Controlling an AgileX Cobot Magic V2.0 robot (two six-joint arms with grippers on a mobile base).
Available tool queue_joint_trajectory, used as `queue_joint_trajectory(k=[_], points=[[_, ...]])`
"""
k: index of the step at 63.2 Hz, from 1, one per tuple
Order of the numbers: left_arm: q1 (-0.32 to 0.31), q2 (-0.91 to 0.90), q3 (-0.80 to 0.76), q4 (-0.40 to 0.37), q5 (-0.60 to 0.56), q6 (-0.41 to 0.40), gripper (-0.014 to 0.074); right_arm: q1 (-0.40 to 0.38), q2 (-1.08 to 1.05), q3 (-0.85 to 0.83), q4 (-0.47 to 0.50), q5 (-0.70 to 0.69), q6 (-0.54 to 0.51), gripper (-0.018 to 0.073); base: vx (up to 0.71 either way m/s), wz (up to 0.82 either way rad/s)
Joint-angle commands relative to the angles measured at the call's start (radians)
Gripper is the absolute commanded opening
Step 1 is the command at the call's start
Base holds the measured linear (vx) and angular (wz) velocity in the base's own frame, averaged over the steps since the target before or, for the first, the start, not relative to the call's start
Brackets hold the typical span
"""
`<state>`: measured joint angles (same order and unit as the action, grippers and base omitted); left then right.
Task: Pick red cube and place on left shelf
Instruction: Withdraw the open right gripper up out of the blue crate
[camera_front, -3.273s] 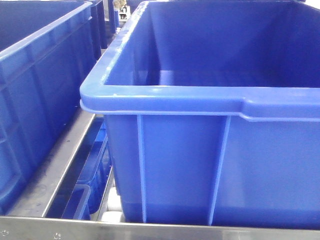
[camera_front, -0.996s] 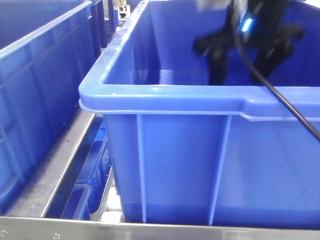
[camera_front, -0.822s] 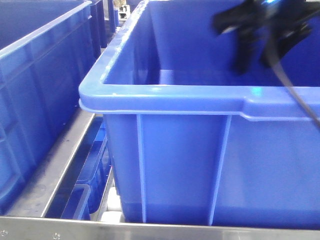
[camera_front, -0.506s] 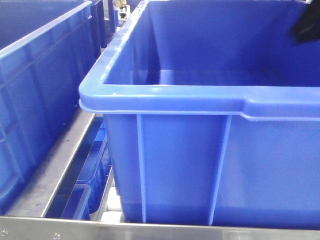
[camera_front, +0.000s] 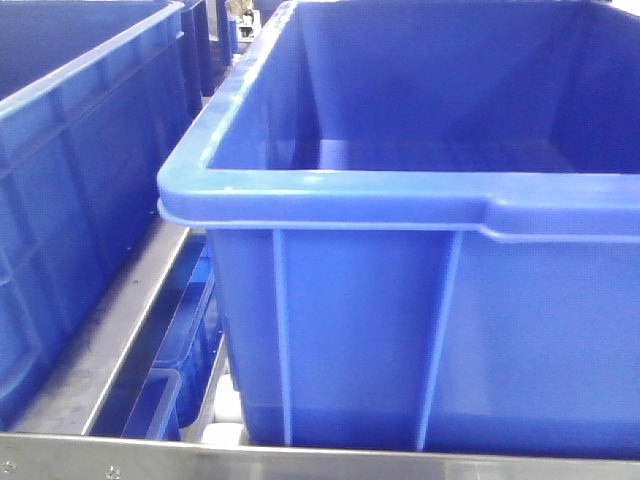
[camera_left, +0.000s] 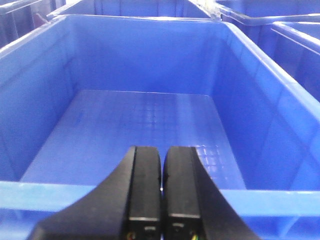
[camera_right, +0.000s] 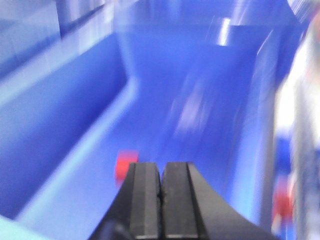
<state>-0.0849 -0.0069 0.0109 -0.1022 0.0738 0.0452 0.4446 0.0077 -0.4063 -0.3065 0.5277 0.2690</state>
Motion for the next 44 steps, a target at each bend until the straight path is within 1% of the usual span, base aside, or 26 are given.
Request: queue_joint_trajectory(k=[1, 7, 15, 37, 44], points=[[-0.006, -0.012, 0.024, -0.004, -0.080, -0.005, 0.0101, -0.002, -0.009, -0.008, -0.029, 0.005, 0.009, 0.0046, 0.00, 0.00], [-0.006, -0.012, 0.024, -0.004, -0.080, -0.005, 0.0102, -0.003, 0.062, -0.007, -0.025, 0.025, 0.009, 0.0046, 0.00, -0.02], [-0.006, -0.012, 0.024, -0.004, -0.080, -0.005, 0.0102, -0.003, 0.119, -0.007, -0.029, -0.049, 0.009, 0.0046, -0.02, -0.11], [-0.006, -0.012, 0.024, -0.004, -0.080, -0.005, 0.0102, -0.003, 0.123, -0.002, -0.029, -0.059, 0.009, 0.0046, 0.01, 0.04], [-0.006, -0.012, 0.024, -0.004, -0.080, -0.005, 0.0102, -0.003, 0.123, -0.002, -0.073, -0.052, 0.008, 0.0046, 0.00, 0.00]])
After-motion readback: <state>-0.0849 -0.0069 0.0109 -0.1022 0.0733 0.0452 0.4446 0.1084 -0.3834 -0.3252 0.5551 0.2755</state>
